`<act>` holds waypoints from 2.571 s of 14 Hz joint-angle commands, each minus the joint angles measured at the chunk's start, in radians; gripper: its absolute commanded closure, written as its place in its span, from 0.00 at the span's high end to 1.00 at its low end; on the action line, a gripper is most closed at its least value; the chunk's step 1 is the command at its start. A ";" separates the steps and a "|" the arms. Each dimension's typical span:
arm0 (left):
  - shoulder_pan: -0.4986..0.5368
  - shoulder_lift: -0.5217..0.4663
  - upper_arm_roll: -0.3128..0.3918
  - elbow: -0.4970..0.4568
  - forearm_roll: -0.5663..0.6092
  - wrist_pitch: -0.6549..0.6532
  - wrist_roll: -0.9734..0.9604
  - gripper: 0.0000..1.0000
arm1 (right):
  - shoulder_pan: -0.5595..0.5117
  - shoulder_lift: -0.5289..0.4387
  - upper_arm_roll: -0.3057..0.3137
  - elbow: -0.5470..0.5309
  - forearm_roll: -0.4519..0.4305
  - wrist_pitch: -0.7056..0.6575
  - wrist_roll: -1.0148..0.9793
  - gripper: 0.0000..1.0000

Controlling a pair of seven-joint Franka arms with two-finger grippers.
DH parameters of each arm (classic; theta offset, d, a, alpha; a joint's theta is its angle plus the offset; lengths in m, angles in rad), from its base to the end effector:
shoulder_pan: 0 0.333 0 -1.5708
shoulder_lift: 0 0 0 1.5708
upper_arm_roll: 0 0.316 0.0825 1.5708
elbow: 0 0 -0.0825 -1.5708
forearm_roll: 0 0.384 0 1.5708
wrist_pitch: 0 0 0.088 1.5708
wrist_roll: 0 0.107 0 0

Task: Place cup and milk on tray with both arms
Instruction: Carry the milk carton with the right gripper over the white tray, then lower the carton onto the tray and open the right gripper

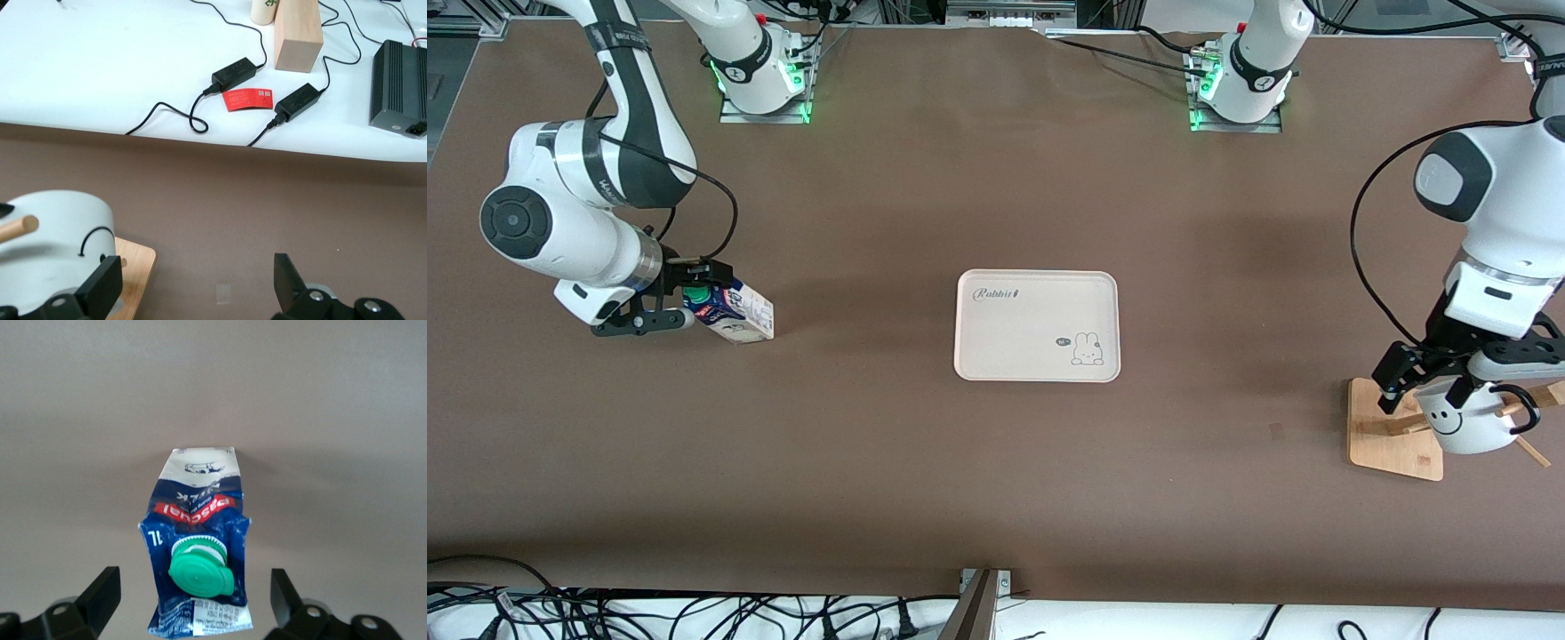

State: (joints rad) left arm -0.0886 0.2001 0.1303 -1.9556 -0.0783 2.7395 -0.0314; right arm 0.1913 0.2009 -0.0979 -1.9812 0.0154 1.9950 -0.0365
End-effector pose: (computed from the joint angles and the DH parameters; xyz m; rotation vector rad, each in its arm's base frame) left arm 0.6410 0.0253 0.4433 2.9797 0.1873 0.9005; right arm 0.5695 0.0558 0.3524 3.1108 0.1906 -0.2904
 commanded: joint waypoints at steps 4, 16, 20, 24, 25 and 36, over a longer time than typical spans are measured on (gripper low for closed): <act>-0.002 -0.158 -0.003 -0.186 -0.017 0.006 -0.022 1.00 | -0.003 -0.021 0.000 -0.074 0.000 0.068 0.000 0.56; 0.000 -0.200 0.040 -0.287 -0.018 0.160 -0.234 1.00 | 0.348 0.098 0.006 0.300 0.237 -0.137 0.510 0.31; 0.000 -0.160 0.061 -0.348 -0.018 0.340 -0.292 1.00 | 0.532 0.314 0.006 0.546 0.271 -0.049 0.757 0.31; 0.000 -0.094 0.060 -0.353 -0.018 0.474 -0.343 1.00 | 0.591 0.391 0.004 0.579 0.264 0.059 0.799 0.31; 0.000 -0.070 0.060 -0.351 -0.018 0.512 -0.344 1.00 | 0.597 0.405 0.004 0.578 0.259 0.073 0.811 0.31; -0.003 0.048 0.061 -0.221 -0.055 0.580 -0.344 1.00 | 0.602 0.410 -0.006 0.582 0.221 0.090 0.807 1.00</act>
State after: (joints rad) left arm -0.0866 0.2085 0.1902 -2.2488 -0.1117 3.3101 -0.3814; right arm 0.7874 0.6240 -0.0930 -1.4230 0.2564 2.1003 0.7648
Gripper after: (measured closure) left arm 0.000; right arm 0.185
